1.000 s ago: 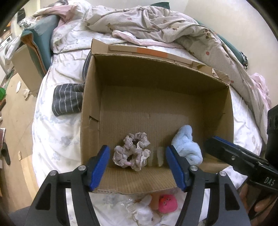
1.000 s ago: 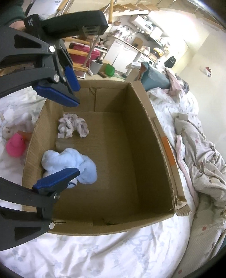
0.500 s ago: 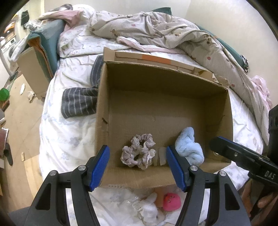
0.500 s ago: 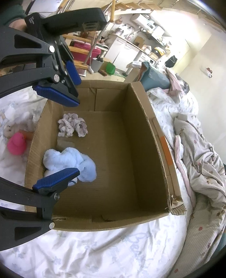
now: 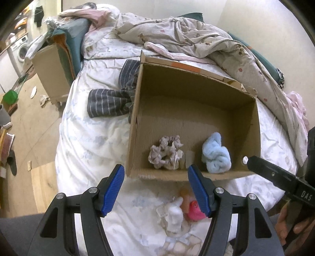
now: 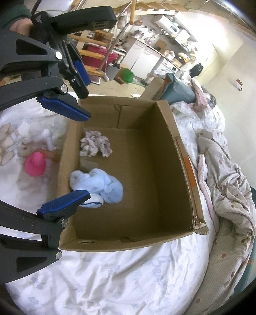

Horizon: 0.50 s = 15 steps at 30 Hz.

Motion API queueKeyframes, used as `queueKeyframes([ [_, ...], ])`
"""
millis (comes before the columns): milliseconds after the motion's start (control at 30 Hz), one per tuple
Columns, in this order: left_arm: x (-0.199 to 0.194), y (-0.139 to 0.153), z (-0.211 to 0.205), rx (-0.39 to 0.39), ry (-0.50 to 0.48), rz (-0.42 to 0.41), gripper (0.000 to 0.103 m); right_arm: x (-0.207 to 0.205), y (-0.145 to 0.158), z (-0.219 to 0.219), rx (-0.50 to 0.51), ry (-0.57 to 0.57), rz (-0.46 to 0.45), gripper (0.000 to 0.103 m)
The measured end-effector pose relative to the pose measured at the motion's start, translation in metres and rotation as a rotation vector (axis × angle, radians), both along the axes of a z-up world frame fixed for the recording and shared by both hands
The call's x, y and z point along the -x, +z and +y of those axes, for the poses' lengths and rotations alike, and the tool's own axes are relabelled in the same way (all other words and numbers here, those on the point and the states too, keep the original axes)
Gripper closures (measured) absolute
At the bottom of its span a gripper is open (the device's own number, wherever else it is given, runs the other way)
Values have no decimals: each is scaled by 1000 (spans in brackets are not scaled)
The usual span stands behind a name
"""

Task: Organize soft objects
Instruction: 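Withdraw both grippers from the box toward the pink duck and bunny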

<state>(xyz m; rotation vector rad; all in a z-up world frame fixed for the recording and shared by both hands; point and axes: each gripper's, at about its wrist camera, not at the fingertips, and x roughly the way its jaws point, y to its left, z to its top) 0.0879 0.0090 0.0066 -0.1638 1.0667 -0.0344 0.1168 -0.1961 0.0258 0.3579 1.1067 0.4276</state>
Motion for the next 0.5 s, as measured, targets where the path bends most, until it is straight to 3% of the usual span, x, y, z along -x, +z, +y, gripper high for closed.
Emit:
queueKeyframes([
  [500,37,-4,7,10,31,22,39,40,-7,-5,21,-11,49,27],
])
